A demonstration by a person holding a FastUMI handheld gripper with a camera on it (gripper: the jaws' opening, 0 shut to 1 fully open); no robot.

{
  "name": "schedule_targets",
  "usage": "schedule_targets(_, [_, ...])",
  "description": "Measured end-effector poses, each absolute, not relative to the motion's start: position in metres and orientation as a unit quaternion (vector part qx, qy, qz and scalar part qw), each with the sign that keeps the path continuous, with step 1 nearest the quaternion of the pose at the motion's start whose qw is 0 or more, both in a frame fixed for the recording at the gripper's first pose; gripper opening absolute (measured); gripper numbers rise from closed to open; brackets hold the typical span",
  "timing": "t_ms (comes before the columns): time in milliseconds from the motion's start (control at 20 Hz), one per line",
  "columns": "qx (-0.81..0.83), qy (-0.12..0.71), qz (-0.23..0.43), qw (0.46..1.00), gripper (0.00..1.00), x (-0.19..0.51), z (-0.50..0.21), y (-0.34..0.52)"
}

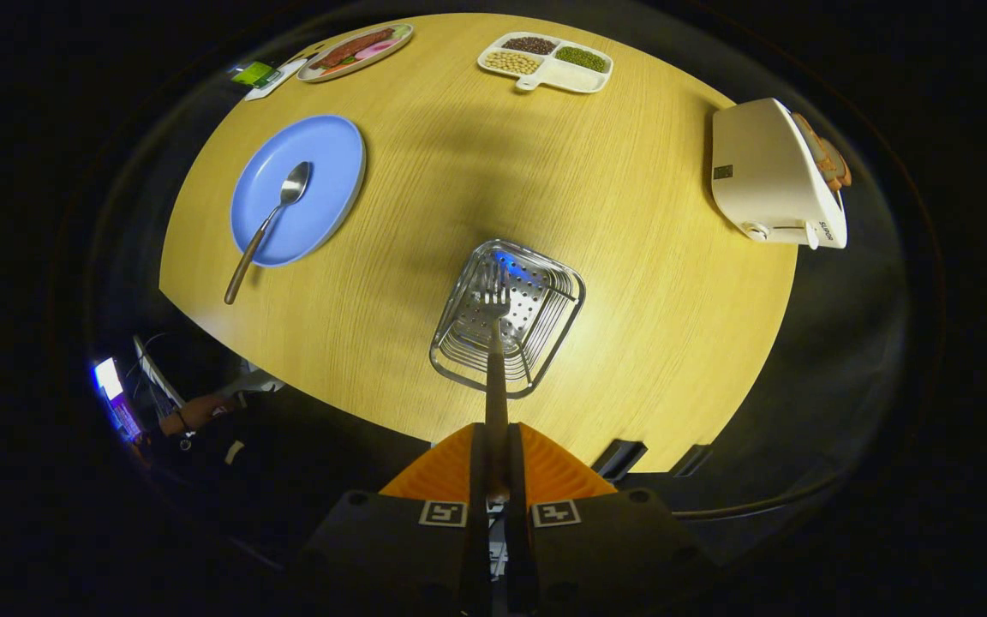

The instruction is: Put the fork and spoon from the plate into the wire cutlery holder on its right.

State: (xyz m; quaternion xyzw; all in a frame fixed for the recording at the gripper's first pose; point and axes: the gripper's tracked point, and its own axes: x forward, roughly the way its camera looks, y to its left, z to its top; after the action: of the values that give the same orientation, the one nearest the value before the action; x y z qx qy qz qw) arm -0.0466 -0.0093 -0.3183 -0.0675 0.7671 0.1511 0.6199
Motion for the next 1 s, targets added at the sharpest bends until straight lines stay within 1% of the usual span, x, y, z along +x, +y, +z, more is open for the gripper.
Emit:
schedule_targets(100, [-0.059, 0.758, 0.153, 0.631, 0.15, -0.044, -0.318, -0.007])
schedule_targets(150, [-0.055, 0.752, 0.153, 0.638, 0.2, -0.042, -0.317, -0.006])
schedule_targets(350, [-0.021, 0.724, 0.14, 0.675, 0.2, -0.035, -0.306, -0.004])
schedule_targets(450, [0.006, 0.697, 0.143, 0.703, 0.21, -0.028, -0.289, 0.005])
schedule_targets(550, [0.024, 0.667, 0.146, 0.73, 0.23, -0.021, -0.272, 0.017])
schedule_targets(600, [0.039, 0.654, 0.148, 0.741, 0.23, -0.019, -0.261, 0.028])
schedule_targets(750, [0.088, 0.633, 0.167, 0.751, 0.28, -0.021, -0.241, 0.073])
schedule_targets(850, [0.109, 0.625, 0.19, 0.749, 0.33, -0.027, -0.236, 0.113])
schedule_targets(1000, [0.124, 0.629, 0.212, 0.738, 0.33, -0.031, -0.249, 0.177])
